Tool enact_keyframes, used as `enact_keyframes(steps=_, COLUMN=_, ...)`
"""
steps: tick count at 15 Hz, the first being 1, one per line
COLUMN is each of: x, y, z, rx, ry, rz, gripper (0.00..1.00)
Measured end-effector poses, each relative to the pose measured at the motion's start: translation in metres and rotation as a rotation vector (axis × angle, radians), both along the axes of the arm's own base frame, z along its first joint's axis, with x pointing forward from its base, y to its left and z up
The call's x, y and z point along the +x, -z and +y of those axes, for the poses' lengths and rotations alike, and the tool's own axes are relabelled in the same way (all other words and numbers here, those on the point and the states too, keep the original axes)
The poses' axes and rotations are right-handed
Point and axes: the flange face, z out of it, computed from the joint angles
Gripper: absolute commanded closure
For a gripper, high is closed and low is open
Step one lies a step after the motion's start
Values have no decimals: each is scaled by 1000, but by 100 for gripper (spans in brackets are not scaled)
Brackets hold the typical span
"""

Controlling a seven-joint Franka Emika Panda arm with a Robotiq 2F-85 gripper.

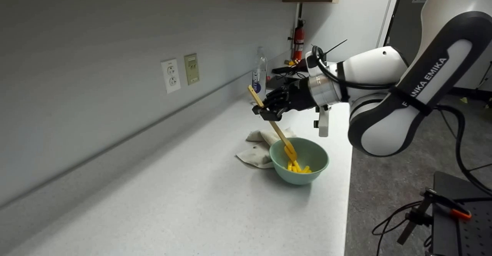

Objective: Mix the contents of the bowl with the spatula

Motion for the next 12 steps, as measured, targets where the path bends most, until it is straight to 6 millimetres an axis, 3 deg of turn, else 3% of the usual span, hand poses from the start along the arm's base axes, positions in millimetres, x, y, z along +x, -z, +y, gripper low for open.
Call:
enact_keyframes(steps=4, x=8, y=0, z=8, rx=25, ry=-6, rz=-23, gripper=98)
enact_keyframes(steps=12, x=3, y=1, z=38, rx=57, ry=-55, rz=-22, gripper=98)
